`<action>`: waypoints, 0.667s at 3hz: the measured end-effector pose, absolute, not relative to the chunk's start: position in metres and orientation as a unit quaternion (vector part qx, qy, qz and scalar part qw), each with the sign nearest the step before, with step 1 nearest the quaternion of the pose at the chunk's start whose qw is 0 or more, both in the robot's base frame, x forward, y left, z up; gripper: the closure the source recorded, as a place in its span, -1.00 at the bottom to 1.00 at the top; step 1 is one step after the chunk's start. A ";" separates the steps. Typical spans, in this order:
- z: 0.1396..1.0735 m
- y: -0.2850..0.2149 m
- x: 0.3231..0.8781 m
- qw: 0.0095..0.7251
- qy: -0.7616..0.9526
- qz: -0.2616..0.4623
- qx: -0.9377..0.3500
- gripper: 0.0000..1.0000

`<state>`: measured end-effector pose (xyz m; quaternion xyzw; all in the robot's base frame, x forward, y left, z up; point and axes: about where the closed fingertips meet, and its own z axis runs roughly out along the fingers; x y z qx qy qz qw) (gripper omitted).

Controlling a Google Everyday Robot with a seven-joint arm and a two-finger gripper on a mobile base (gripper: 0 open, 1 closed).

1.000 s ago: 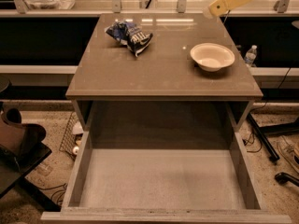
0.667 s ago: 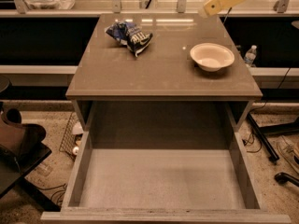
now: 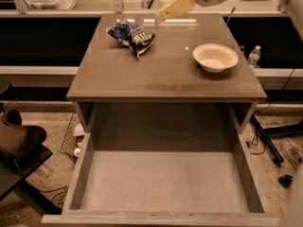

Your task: Place blue chip bag into top drawer

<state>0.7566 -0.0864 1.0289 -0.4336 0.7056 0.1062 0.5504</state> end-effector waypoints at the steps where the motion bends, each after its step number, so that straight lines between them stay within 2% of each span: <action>1: 1.001 -0.049 0.799 0.541 0.710 0.115 -0.436 -1.00; 2: 0.952 -0.009 0.848 0.516 0.735 0.130 -0.419 -1.00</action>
Offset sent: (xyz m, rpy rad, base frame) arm 0.1325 0.1002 -0.1033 0.0233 0.1577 -0.0454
